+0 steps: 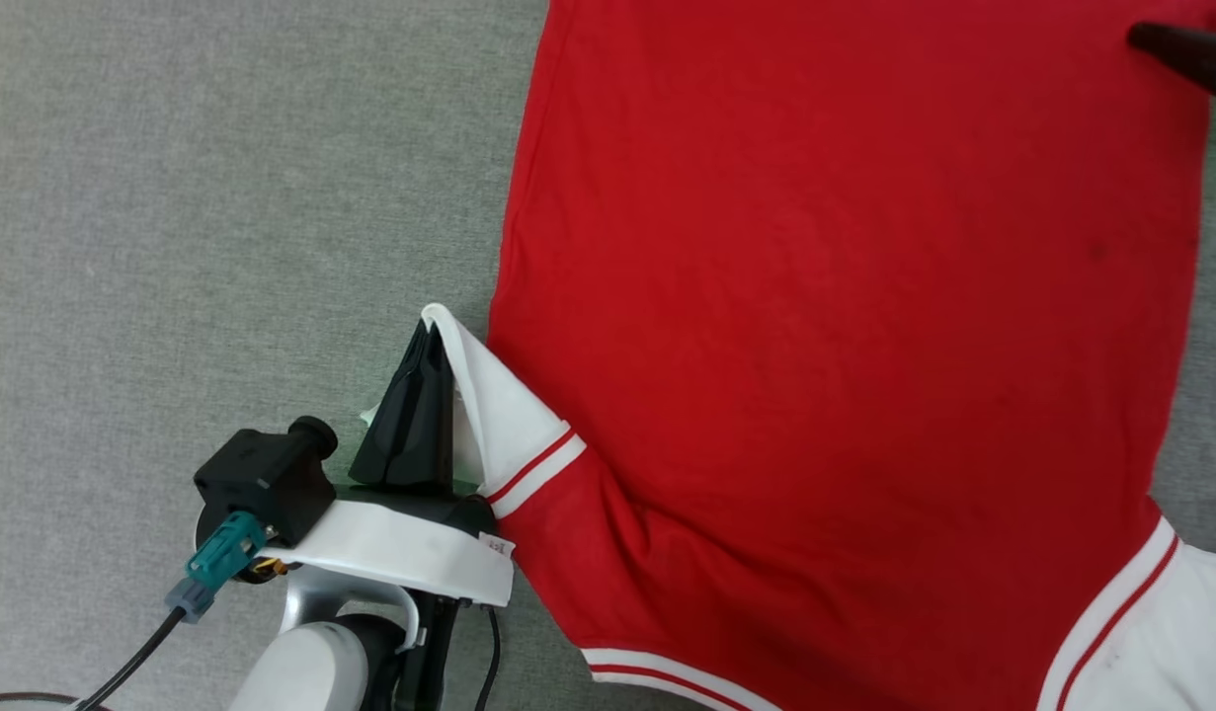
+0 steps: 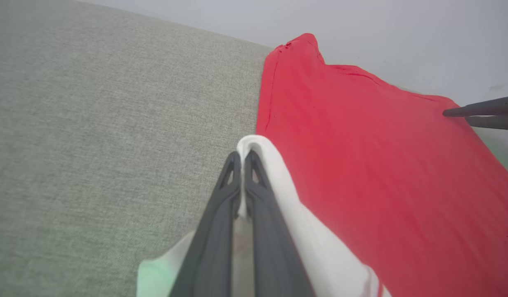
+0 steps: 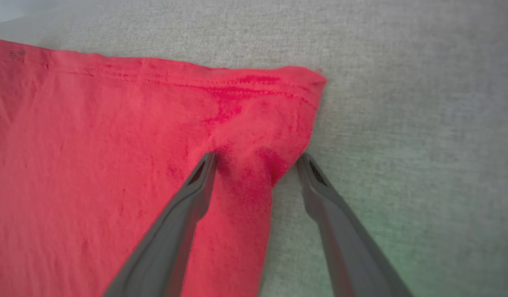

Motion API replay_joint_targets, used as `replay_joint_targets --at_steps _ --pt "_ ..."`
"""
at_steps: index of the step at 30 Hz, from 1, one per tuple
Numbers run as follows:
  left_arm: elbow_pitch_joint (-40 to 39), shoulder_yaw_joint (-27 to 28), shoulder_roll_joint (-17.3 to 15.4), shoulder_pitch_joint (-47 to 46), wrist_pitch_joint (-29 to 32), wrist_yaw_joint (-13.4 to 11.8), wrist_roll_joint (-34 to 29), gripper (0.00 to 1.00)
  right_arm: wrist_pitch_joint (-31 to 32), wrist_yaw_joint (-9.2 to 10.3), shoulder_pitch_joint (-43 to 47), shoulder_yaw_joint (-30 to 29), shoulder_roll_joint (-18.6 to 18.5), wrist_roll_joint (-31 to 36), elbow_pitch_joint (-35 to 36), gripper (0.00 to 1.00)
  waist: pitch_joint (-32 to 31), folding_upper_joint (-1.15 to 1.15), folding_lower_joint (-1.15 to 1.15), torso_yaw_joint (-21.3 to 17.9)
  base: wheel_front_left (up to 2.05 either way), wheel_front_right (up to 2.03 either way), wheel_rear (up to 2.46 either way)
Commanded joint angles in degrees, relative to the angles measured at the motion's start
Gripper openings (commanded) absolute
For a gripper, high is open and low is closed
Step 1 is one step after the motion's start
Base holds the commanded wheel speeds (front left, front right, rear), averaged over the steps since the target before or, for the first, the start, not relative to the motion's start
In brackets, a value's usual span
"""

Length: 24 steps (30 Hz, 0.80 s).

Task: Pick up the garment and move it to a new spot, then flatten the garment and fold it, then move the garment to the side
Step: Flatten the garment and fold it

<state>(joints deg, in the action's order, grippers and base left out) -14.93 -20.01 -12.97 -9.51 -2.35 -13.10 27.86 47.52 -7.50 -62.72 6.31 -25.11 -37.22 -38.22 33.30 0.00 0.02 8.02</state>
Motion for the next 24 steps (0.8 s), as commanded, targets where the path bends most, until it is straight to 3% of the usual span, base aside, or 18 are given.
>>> replay_joint_targets --at_steps 1,5,6,7,12,18,24 --pt "0.4 -0.1 0.2 -0.9 -0.4 0.4 0.1 0.00 1.3 0.02 -1.2 0.4 0.3 0.3 -1.6 1.00 1.1 0.00 -0.02 1.1 0.00 0.00 0.00" --pt "1.2 -0.6 0.6 -1.6 -1.0 1.0 0.4 0.00 5.0 0.02 -0.9 1.0 1.4 1.0 -6.4 1.00 1.1 0.00 -0.02 1.8 0.00 0.00 0.00" --pt "1.4 -0.7 0.6 -1.5 -1.1 1.0 0.4 0.00 6.1 0.03 -0.8 1.2 1.8 1.1 -7.4 0.40 0.9 0.00 -0.02 2.0 0.00 0.00 0.00" --pt "1.7 -0.8 0.6 -1.5 -1.2 1.2 0.4 0.00 6.3 0.03 -0.8 1.4 1.9 1.4 -7.7 0.00 0.8 0.00 -0.02 2.1 0.00 0.00 0.00" --pt "3.0 -0.8 0.4 -1.0 -1.5 1.5 1.0 0.00 4.0 0.02 -1.6 1.5 1.2 2.0 -7.7 0.00 -1.3 0.00 -0.02 2.2 0.00 0.00 0.00" --pt "5.0 -0.2 -0.5 0.5 -1.2 1.9 2.3 0.00 -0.7 0.02 -0.7 4.3 -2.4 2.3 -4.7 0.00 -7.3 0.00 -0.02 0.8 0.00 0.00 0.00" --pt "7.3 2.3 -2.2 3.8 -0.5 1.1 4.3 0.00 -2.2 0.03 5.8 8.1 -7.2 0.4 1.3 0.00 -14.4 0.00 -0.02 -2.5 0.00 0.00 0.00"
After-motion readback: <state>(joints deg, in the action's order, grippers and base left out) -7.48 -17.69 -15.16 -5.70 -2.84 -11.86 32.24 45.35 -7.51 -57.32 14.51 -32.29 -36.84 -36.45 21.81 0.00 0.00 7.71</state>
